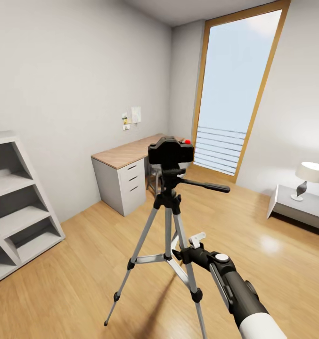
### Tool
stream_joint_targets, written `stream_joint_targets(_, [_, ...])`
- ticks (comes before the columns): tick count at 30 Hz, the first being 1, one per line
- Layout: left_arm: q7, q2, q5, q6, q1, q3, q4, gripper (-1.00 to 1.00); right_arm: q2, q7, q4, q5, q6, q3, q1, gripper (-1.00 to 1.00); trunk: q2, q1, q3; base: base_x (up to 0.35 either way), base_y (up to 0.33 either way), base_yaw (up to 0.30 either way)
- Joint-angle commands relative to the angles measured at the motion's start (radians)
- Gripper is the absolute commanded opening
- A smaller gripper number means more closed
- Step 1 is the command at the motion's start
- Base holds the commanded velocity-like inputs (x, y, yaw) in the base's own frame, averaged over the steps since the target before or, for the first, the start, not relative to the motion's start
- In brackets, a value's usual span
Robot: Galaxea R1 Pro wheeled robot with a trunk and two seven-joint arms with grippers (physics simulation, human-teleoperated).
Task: Attach the digital camera to the camera tripod in the bedroom.
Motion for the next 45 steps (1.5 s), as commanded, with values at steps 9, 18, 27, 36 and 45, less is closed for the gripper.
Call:
stream_joint_targets(9, [0.006, 0.001, 0.007, -0.002, -0.001, -0.008, -0.003, 1.0, 0.009, -0.043, -0.009, 0.026, -0.026, 0.002, 0.0, 1.0, -0.001, 0.0, -0.001, 0.0, 0.0, 0.0])
stream_joint_targets(18, [0.006, 0.001, 0.007, -0.002, -0.001, -0.008, -0.003, 1.0, 0.002, -0.075, -0.01, 0.029, -0.031, 0.003, 0.001, 1.0, -0.001, 0.0, -0.001, 0.0, 0.0, 0.0])
stream_joint_targets(27, [0.006, 0.001, 0.007, -0.002, -0.001, -0.008, -0.003, 1.0, 0.001, -0.077, -0.01, 0.026, -0.032, 0.003, 0.001, 1.0, -0.001, 0.0, -0.001, 0.0, 0.0, 0.0])
stream_joint_targets(36, [0.006, 0.001, 0.007, -0.002, -0.001, -0.008, -0.002, 1.0, 0.003, -0.079, -0.008, 0.02, -0.032, 0.005, 0.001, 1.0, -0.001, 0.0, -0.001, 0.0, 0.0, 0.0])
stream_joint_targets(45, [0.006, 0.001, 0.007, -0.002, -0.001, -0.008, -0.003, 1.0, 0.003, -0.079, -0.007, 0.021, -0.032, 0.005, 0.001, 1.0, -0.001, 0.0, -0.001, 0.0, 0.0, 0.0])
